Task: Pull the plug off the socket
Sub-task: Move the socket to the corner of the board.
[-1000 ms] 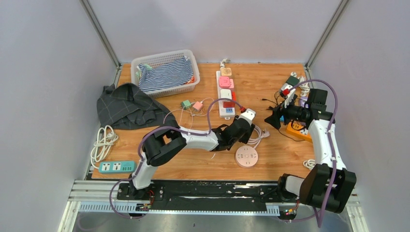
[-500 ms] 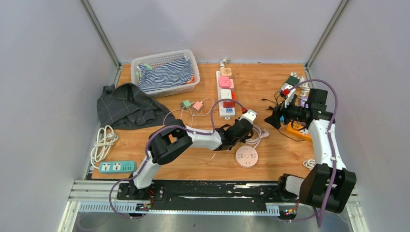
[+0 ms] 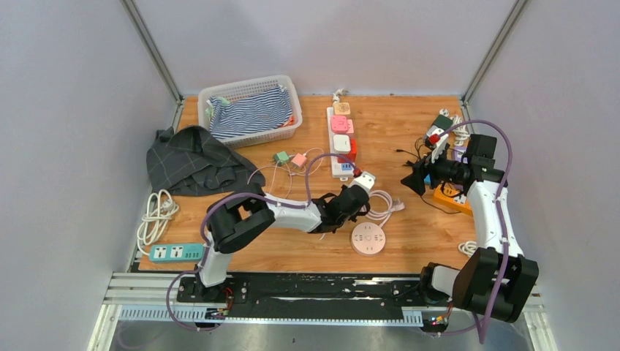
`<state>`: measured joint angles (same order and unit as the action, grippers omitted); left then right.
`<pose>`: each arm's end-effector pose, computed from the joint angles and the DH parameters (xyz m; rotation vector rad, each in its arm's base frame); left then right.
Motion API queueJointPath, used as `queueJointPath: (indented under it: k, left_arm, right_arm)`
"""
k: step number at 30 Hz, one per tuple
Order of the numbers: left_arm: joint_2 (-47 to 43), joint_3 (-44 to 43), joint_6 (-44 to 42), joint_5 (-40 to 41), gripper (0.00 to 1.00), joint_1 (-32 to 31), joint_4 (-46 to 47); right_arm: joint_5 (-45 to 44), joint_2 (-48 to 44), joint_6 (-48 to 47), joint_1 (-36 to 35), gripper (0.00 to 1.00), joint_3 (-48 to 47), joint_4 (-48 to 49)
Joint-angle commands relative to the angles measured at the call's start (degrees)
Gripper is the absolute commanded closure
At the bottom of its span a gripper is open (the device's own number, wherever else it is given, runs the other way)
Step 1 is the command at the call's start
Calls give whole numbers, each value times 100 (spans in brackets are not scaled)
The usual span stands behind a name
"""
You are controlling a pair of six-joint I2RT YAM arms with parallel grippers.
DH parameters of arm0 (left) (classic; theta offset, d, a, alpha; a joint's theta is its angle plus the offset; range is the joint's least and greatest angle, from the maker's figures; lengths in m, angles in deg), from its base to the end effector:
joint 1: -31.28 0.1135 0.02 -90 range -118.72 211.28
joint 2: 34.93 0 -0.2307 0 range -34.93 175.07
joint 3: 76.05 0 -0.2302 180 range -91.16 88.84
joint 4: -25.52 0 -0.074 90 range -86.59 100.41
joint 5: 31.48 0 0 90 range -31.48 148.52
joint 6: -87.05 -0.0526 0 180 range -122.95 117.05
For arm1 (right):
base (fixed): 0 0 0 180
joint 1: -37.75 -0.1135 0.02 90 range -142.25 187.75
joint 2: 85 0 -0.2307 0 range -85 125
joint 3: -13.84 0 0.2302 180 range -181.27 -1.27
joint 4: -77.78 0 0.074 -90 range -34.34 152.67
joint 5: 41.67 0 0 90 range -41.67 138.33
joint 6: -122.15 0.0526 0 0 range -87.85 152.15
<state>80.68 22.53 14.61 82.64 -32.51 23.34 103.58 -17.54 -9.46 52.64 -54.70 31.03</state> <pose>0.1996 -0.3569 0.1198 0.6311 2.0705 -0.3603 0.2376 -0.0185 0.2565 -0.8710 1.8347 0.5327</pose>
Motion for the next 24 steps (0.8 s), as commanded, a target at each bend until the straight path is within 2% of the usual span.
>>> queueJointPath:
  k: [1,6,7,8,9,12,13,14,15,19,22,24]
  left_arm:
    - [-706,529,7,541,100,13,-210]
    - [-1360,1050,110,880,100,22,-195]
    - [-1452,1065,142,818,90,24,-199]
    - [-1507,1049,150,682,73,20,-196]
    - [-1533,1004,147,451,62,31,-193]
    - [-1404,703,84,-212,35,51,-192]
    - [-1278,582,65,-332,17,63,-199]
    - [-1173,470,-8,-502,6,89,-192]
    - [-1032,355,-46,-608,1,118,-191]
    - [-405,-151,237,-1271,0,400,-202]
    - [-18,-485,305,-1216,0,413,-220]
    - [168,-608,369,-1020,11,398,-239]
  right_arm:
    - [135,-21,47,112,18,-115,-9]
    - [185,-49,56,130,18,-93,-9]
    - [193,-49,56,135,18,-95,-13]
    - [197,-53,63,131,18,-98,-10]
    - [190,-54,64,131,18,-93,-9]
    - [205,-71,73,150,18,-97,-9]
    - [211,-76,74,157,18,-97,-9]
    - [220,-75,74,165,18,-89,-9]
    - [231,-75,74,173,18,-89,-9]
    - [250,-67,74,204,18,-89,-8]
    - [258,-59,65,210,18,-87,-9]
    - [257,-58,57,213,18,-88,-9]
